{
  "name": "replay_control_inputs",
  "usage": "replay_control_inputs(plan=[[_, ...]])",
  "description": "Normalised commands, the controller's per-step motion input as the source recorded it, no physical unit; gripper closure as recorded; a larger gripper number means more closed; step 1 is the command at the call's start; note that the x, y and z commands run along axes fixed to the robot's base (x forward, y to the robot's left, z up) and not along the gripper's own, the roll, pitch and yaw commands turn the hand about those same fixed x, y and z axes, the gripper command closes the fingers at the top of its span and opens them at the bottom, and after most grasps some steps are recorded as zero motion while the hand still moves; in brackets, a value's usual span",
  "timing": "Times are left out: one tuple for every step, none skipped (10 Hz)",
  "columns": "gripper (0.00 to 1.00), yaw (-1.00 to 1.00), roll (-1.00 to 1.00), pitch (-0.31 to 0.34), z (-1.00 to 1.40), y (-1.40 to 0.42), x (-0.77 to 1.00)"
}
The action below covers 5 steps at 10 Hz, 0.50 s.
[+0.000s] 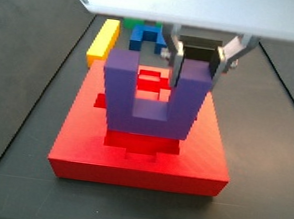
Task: Pick up the purple object. Move up. Place the purple object on the fixture. Regrasp the purple object. Move to above the board. Insert the purple object.
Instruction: Insert the purple object.
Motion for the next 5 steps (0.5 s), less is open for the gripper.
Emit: replay_control_inputs(plan=[[1.0, 0.0, -0.39, 0.0, -0.37, 0.14, 0.07], [1.0, 0.0, -0.43, 0.0, -0.29, 0.1, 0.1], [1.0, 0.0, -0.42, 0.0, -0.05, 0.11, 0.02], [1.0, 0.0, -0.27, -0.003, 0.0, 0.07, 0.0], [1.0, 0.0, -0.23, -0.019, 0.05, 0.05, -0.03]])
